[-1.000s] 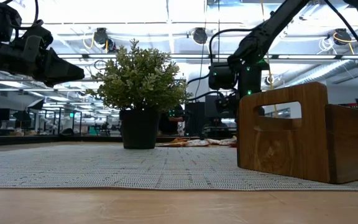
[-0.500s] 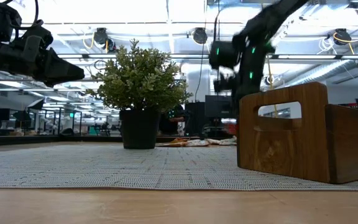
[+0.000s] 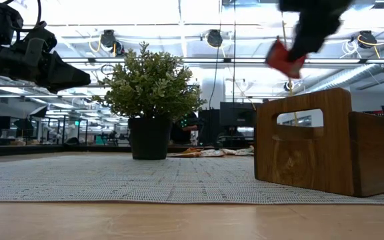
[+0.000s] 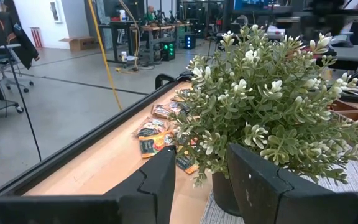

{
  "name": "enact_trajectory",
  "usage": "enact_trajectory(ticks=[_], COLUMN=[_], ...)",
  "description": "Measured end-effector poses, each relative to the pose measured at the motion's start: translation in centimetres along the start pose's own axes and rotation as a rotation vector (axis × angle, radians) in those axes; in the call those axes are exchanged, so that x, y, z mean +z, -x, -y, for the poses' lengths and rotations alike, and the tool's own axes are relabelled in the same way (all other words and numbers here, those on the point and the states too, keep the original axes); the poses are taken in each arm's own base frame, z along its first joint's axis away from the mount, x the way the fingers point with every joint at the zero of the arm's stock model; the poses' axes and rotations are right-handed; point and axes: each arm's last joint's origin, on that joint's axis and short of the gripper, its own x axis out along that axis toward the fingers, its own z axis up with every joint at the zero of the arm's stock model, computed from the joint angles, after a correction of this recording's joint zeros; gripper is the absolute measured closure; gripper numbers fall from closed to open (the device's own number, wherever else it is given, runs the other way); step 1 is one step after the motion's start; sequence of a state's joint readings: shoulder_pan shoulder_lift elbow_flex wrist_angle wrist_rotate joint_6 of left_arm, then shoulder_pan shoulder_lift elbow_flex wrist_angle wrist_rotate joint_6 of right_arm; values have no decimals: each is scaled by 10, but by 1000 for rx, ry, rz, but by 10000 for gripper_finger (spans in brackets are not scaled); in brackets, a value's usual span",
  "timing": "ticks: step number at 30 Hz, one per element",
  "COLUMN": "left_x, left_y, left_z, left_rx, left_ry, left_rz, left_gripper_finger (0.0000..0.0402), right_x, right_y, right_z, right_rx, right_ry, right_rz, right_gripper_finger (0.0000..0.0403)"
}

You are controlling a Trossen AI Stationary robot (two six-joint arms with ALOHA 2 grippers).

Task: Pick & Place Tea
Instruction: Put the strawberry tea sachet into the brown organizer

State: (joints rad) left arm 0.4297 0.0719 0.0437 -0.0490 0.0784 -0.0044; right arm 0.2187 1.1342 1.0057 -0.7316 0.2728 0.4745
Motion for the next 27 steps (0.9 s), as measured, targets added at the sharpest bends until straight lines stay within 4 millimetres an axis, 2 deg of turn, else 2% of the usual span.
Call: enact_trajectory(ticks=[6, 12, 19, 27], left_x=[0, 0, 0, 0], left_y=[0, 0, 0, 0], left_z=[0, 0, 0, 0], left_rx=[0, 0, 0, 0], left_ry=[0, 0, 0, 0], left_rz=[0, 1, 0, 1], left_gripper_finger=[254, 254, 254, 254], right_x=[-57, -96, -111, -117], right_y=[9, 10, 20, 12], right_z=[-23, -44, -54, -58], right_rx=[17, 112, 121, 74], right_ry=[-104, -136, -174, -193], right_rz=[25, -20, 57, 29], right_gripper_finger=[403, 403, 403, 403])
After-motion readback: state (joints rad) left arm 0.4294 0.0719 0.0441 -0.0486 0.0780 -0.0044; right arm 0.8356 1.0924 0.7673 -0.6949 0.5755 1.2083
